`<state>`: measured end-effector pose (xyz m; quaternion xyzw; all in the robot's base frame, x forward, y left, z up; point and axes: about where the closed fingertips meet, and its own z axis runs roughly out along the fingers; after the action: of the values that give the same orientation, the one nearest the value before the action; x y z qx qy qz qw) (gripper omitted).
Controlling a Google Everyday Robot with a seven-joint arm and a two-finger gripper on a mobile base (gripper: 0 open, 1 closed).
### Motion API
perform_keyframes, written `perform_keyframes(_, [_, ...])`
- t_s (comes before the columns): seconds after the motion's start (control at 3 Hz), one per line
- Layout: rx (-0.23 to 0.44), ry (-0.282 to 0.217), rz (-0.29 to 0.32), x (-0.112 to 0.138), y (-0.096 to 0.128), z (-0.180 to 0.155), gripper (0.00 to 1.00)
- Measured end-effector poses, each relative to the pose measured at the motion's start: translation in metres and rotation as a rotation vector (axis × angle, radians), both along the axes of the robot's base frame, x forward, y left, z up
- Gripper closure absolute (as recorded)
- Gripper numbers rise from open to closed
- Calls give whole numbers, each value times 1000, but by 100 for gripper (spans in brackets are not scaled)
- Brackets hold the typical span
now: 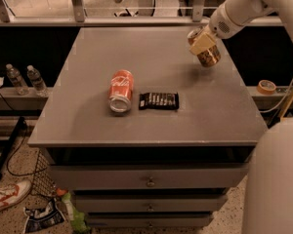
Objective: Knock orange can over
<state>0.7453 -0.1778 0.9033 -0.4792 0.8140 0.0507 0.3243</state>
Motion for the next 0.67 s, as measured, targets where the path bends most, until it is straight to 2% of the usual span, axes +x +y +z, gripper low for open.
perform_keyframes(0.33, [-223, 112, 76, -11, 1, -24, 100])
perform_keyframes(0.67, [-368, 195, 154, -19, 6, -42, 100])
